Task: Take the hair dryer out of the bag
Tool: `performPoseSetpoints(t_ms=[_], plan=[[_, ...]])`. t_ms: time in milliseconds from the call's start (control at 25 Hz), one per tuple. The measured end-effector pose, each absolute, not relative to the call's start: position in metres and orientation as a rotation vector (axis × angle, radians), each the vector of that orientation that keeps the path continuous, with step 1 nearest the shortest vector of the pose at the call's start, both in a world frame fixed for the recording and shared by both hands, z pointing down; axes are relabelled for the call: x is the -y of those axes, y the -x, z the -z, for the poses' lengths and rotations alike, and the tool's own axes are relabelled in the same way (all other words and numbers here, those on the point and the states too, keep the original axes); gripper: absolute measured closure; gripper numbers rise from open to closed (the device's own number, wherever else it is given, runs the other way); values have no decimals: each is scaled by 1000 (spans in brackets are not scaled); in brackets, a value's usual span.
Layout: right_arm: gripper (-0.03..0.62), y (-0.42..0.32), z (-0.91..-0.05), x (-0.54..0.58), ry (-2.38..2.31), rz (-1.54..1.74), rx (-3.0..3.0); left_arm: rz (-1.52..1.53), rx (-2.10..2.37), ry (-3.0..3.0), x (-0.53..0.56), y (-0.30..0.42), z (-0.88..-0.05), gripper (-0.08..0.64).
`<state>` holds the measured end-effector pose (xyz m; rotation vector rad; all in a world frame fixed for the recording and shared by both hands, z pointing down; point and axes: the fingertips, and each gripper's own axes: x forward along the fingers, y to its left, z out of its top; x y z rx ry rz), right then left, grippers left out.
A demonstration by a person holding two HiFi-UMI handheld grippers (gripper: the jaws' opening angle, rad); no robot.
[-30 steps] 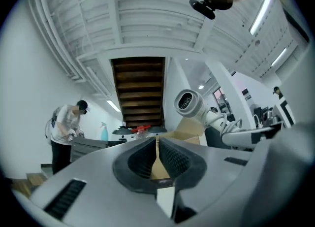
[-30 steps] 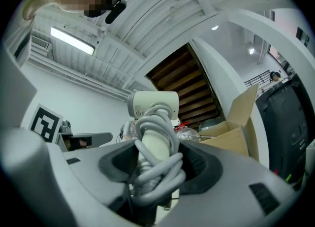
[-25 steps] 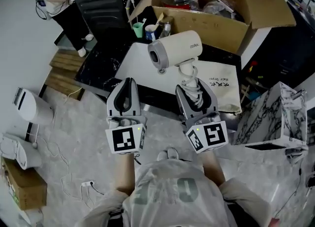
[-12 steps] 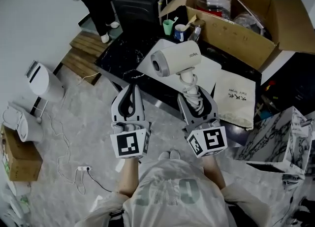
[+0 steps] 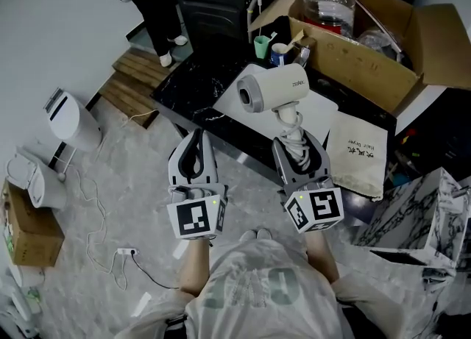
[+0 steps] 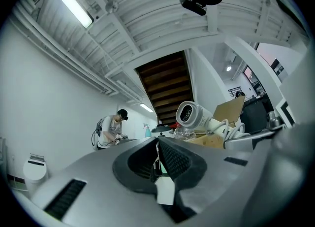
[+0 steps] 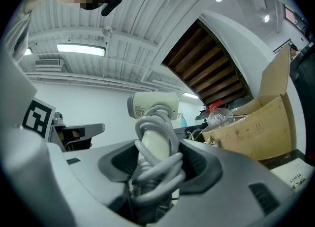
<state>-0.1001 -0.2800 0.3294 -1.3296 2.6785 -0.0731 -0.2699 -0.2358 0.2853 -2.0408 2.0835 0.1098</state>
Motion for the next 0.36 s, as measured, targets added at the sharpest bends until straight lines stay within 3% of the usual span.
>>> performPoseSetpoints(t_ms=[360], plan=[[342,110,-324,276,1331,17,-2689,-150,-2121,2024,232,287,-287,518]])
